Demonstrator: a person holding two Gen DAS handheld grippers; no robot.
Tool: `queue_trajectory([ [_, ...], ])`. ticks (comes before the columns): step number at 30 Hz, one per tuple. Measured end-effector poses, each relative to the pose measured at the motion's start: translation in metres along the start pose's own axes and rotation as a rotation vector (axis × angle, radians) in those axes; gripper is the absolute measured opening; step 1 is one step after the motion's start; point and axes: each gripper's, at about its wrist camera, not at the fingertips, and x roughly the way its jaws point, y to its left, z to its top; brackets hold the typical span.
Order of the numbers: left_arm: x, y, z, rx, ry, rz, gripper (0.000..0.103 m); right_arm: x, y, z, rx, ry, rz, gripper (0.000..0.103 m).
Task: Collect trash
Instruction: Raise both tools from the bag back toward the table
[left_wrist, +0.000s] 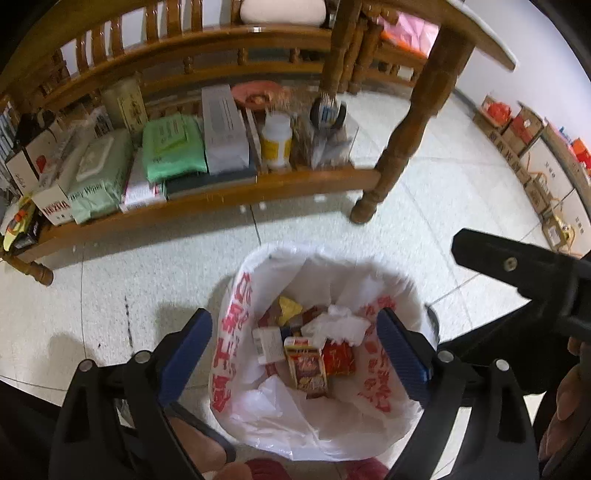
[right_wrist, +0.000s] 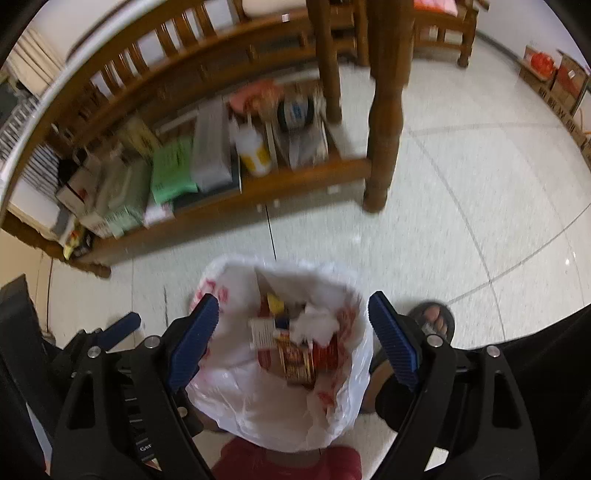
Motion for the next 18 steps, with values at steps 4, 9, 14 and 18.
queue_trajectory([
  [4,-0.017,-0.004,0.012,0.016,-0.033,0.026,0.095,-0.031,0.003,0.007,-0.035,-0.099,-0.018,0.088],
  [9,-0.045,-0.007,0.032,0.039,-0.09,0.056,0.095,-0.067,-0.008,0.015,-0.008,-0.162,0.031,0.095],
  [14,-0.078,-0.006,0.059,0.018,-0.168,0.068,0.095,-0.113,-0.025,0.045,0.014,-0.242,0.042,0.096],
  [18,-0.105,-0.006,0.089,-0.016,-0.22,0.069,0.095,-0.145,-0.033,0.084,-0.038,-0.282,0.046,0.096],
])
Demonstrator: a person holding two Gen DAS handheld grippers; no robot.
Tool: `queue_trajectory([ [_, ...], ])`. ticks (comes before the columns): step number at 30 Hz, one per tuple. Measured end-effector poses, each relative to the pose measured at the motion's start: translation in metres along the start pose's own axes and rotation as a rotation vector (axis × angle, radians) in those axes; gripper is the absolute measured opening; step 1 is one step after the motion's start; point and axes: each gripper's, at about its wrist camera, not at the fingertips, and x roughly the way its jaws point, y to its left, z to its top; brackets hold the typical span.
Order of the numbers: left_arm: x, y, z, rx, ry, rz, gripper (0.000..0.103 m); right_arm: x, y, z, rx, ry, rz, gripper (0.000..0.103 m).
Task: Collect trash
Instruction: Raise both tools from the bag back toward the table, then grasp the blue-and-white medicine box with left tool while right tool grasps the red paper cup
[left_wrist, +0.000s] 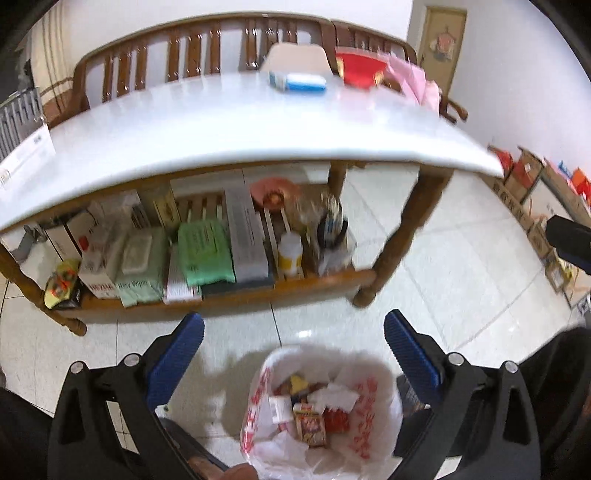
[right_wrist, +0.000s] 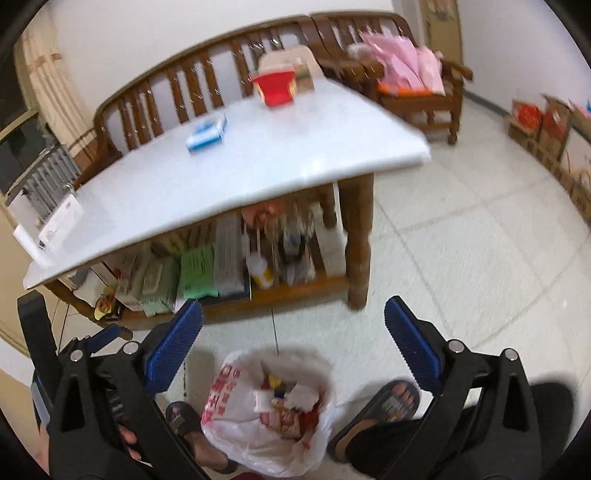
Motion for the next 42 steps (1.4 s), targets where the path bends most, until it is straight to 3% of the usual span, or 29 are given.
queue_trajectory([
  [2,-0.01,0.0,0.023,-0.018,-0.033,-0.004,0.095,-0.013,-0.002,0.031,-0.051,-0.019,0.026,0.096],
  [10,-0.043,-0.006,0.119,-0.061,-0.145,0.036,0.095,-0.056,-0.002,0.144,-0.231,-0.14,-0.001,0.096],
  [16,-0.05,-0.018,0.177,-0.064,-0.191,0.08,0.095,-0.061,0.004,0.2,-0.326,-0.178,-0.003,0.096],
  [20,-0.035,-0.029,0.211,-0.04,-0.187,0.11,0.095,-0.052,0.009,0.237,-0.393,-0.183,-0.001,0.096],
  [28,0.032,-0.031,0.25,-0.063,-0.109,0.142,0.095,0.007,0.023,0.3,-0.537,-0.072,0.031,0.096],
  [32,0.066,-0.025,0.263,-0.071,-0.079,0.172,0.095,0.057,0.034,0.328,-0.603,-0.008,0.018,0.096],
  [42,0.134,-0.011,0.284,-0.113,-0.007,0.199,0.095,0.151,0.047,0.358,-0.679,0.073,0.039,0.096],
])
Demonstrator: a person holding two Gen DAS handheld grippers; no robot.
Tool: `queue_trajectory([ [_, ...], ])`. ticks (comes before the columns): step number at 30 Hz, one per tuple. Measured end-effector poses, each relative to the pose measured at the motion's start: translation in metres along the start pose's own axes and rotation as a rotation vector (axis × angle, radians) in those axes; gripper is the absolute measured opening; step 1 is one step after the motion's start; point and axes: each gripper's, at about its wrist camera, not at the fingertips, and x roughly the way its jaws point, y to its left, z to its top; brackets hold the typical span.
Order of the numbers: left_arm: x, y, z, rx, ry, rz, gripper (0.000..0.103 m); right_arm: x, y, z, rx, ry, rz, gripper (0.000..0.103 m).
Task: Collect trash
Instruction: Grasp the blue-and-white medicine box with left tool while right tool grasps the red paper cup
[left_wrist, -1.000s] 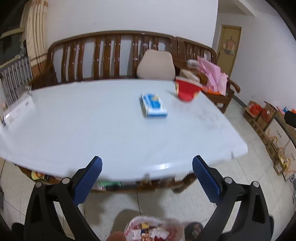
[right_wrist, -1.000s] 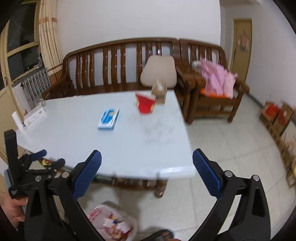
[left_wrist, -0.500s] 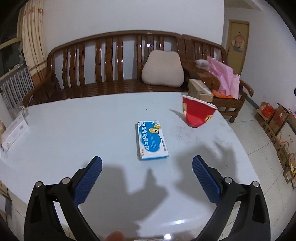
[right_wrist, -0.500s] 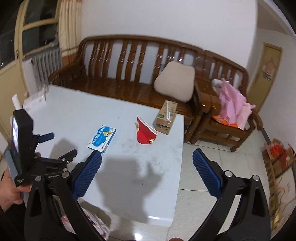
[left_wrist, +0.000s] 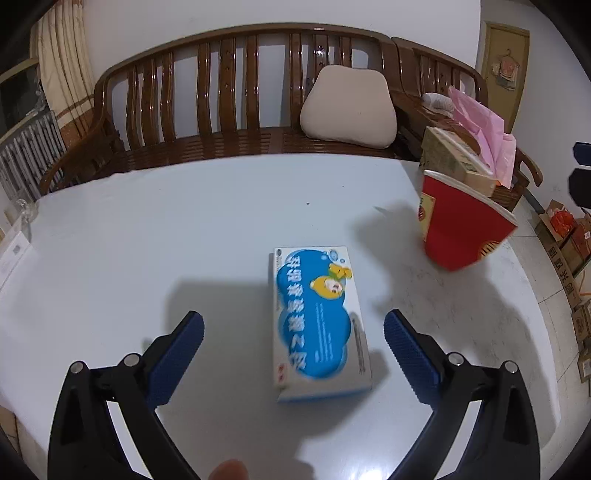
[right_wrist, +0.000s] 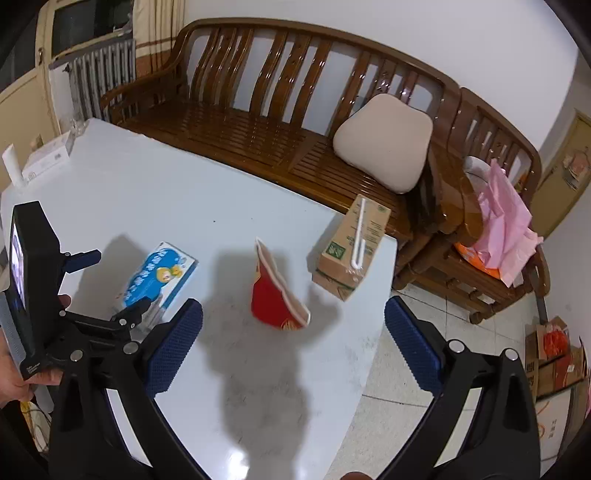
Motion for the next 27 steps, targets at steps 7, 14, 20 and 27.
queue_trajectory([
  [7,0.029,-0.006,0.005,-0.001,0.031,0.013,0.095,0.051,-0.001,0.013,-0.008,0.04,0.061,0.096],
  [14,0.049,-0.005,0.003,-0.01,0.062,0.019,0.095,0.095,0.008,0.01,-0.044,0.102,0.049,0.096],
  [20,0.055,-0.003,0.008,-0.019,0.079,0.016,0.095,0.12,0.007,0.005,-0.033,0.136,0.052,0.096],
  [27,0.055,-0.004,0.01,-0.016,0.07,0.008,0.084,0.131,0.004,0.002,-0.007,0.147,0.043,0.077],
])
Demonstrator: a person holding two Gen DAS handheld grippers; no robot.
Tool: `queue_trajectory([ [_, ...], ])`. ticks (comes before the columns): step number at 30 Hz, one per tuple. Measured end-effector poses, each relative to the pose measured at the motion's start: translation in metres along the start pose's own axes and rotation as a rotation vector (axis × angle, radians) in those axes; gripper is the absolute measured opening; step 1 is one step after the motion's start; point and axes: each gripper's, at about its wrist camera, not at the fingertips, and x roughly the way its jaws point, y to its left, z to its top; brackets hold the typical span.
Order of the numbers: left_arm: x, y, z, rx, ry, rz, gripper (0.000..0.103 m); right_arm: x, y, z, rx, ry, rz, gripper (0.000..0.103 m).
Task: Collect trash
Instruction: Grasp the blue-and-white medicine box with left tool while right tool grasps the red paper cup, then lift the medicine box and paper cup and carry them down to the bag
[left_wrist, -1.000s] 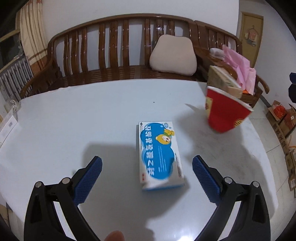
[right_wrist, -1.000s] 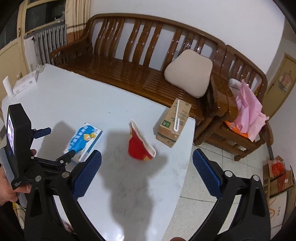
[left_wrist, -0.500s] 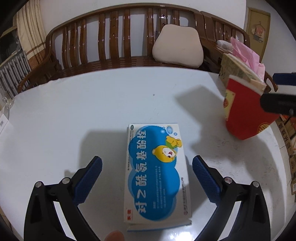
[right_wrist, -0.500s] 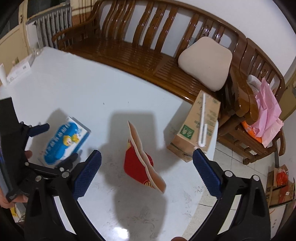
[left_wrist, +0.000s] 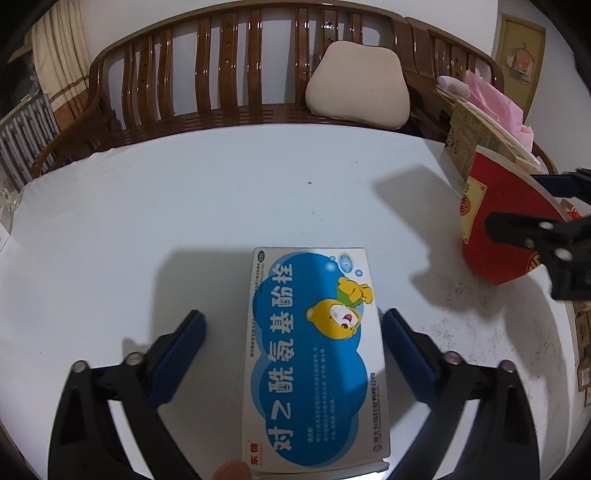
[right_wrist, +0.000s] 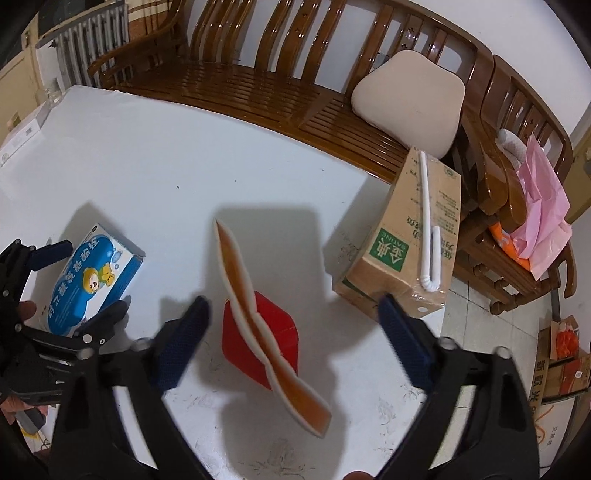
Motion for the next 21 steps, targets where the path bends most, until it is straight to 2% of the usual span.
queue_trajectory([
  [1,-0.0018,-0.0012,-0.0001,0.01,-0.006,-0.007,0.08,0.0016,0.0001,0.0002,0.0,0.006,0.003,0.073],
  [3,-0.0054,-0.0039,-0.0003,0.022,-0.013,-0.015,0.062,0.0075,0.0021,-0.0005,-0.015,0.03,-0.006,0.058],
  [4,-0.0061,-0.0071,0.0003,0.025,-0.014,-0.014,0.06,0.0078,0.0024,-0.001,-0.015,0.028,-0.004,0.055],
  [6,-0.0066,-0.0076,-0.0007,0.023,-0.014,-0.013,0.06,0.0065,0.0024,-0.0002,-0.004,0.021,0.009,0.027],
  [9,-0.0074,-0.0076,-0.0022,0.027,-0.021,-0.016,0.059,0.0068,0.0054,-0.0011,-0.005,0.027,0.011,0.01],
  [21,-0.0077,-0.0061,-0.0025,0.022,-0.019,-0.017,0.059,0.0088,0.0052,-0.004,0.06,0.013,0.026,0.006],
])
